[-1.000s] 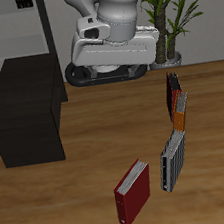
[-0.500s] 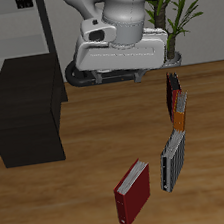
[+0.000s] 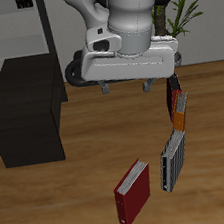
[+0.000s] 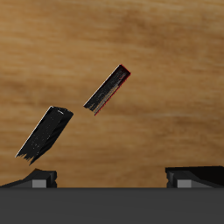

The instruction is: Place the right red book flat on top of the shelf

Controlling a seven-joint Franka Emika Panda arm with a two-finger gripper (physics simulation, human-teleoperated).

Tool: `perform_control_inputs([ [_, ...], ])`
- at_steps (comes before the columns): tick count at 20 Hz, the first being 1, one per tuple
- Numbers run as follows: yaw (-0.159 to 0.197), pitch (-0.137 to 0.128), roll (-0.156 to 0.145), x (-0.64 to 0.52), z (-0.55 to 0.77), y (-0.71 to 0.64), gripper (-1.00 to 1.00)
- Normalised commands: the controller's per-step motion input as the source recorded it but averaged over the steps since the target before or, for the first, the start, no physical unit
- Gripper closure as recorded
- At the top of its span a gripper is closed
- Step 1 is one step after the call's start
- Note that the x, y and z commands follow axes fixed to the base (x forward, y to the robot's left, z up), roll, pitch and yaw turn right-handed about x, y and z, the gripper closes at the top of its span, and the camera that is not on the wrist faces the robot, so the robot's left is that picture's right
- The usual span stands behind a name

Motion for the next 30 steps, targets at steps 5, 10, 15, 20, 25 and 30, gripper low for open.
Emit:
perform_control_inputs([
  [5, -0.043, -0.027, 0.085, 0.37, -0.04, 0.14, -1.0],
  [10, -0.076, -0.014, 0.066, 0.29, -0.07, 0.01, -1.0],
  [15, -0.024, -0.067, 0.001, 0.22, -0.03, -0.12, -1.0],
  [20, -0.044, -0.055, -0.066, 0.24, -0.15, -0.23, -1.0],
  [25, -0.039, -0.028, -0.014, 0.09, -0.14, -0.05, -1.0],
  [30, -0.048, -0.012, -0.005, 0.08, -0.31, 0.02, -1.0],
])
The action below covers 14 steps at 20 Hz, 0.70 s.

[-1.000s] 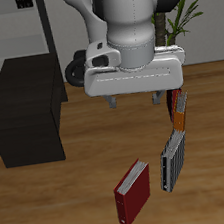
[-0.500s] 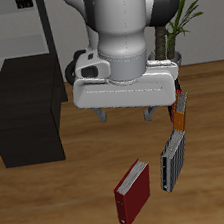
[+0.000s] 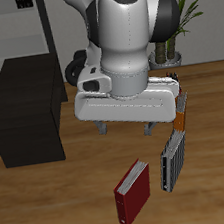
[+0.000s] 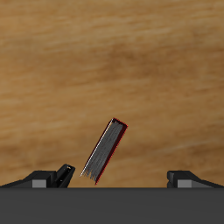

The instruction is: Place the right red book flat on top of the shelf

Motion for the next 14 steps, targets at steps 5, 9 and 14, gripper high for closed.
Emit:
perform_control_inputs([
  [5, -0.043, -0.022, 0.012, 0.04, -0.28, 0.02, -1.0],
  [9, -0.036, -0.016, -0.008, 0.03, -0.25, -0.01, -1.0],
  [14, -0.036, 0.02, -0.011, 0.09, -0.39, -0.05, -1.0],
])
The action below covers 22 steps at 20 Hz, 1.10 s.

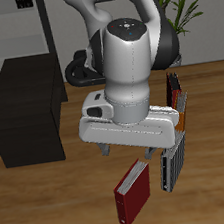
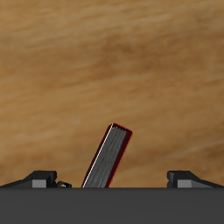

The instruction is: Place the right red book flat on top of the shelf

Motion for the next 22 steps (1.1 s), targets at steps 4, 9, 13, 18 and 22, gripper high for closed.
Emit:
perform_control_inputs([
  [4, -0.029, 0.021, -0.009, 0.04, -0.26, -0.03, -1.0],
  [9, -0.02, 0.04, -0.006, 0.03, -0.39, 0.02, -1.0],
  [13, -0.025, 0.027, 0.004, 0.02, -0.25, -0.02, -1.0],
  [18, -0.009, 0.058, -0.006, 0.06, -0.41, -0.01, -1.0],
  [22, -0.016, 0.046, 0.015, 0.0, -0.31, -0.01, 1.0],
])
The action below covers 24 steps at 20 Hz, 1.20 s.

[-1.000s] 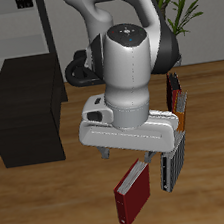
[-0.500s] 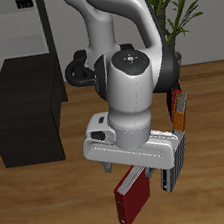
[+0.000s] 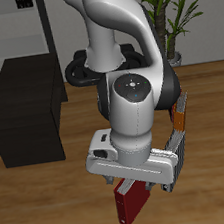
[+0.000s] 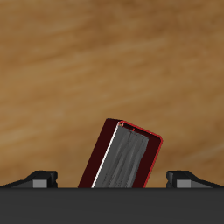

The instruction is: Place the right red book flat on top of the shelf

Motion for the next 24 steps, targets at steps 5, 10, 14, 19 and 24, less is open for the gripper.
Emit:
perform_control_inputs([
  [5, -0.008, 0.012, -0.007, 0.0, -0.11, -0.05, 1.0],
  [10, -0.014, 0.002, -0.002, 0.01, 0.01, -0.03, 1.0],
  [14, 0.014, -0.036, 0.003, -0.16, 0.27, -0.08, 1.0],
  [19, 0.048, -0.068, 0.006, -0.3, 0.52, -0.08, 1.0],
  [24, 0.017, -0.055, 0.002, -0.23, 0.41, -0.1, 1.0],
])
